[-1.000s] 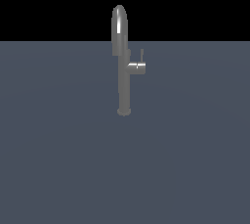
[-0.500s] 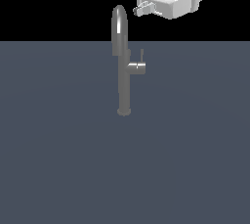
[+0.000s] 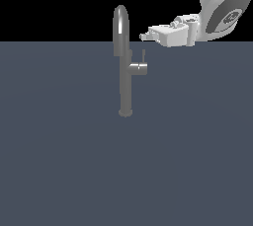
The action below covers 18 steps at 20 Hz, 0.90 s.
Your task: Turn on the faucet by rotating a designated handle.
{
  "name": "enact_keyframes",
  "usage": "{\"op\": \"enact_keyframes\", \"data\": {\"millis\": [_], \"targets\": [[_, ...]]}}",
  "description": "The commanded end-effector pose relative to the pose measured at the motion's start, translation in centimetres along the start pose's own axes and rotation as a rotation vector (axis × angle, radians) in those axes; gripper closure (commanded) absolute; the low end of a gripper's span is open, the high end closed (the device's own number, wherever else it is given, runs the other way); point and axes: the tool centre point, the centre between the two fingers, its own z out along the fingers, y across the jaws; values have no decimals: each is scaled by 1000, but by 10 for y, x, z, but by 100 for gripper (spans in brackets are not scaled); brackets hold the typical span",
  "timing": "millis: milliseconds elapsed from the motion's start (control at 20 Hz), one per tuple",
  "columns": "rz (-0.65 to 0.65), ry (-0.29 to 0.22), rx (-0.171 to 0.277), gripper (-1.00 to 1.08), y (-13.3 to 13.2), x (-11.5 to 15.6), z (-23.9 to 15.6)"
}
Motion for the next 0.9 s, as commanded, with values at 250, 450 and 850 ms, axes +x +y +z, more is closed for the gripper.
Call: {"op": "enact_keyframes", "data": {"millis": [250, 450, 850], "targets": [[106, -98, 112, 108, -7, 38, 0], [134, -124, 141, 108, -8, 48, 1], [142, -132, 150, 108, -7, 51, 1]]}}
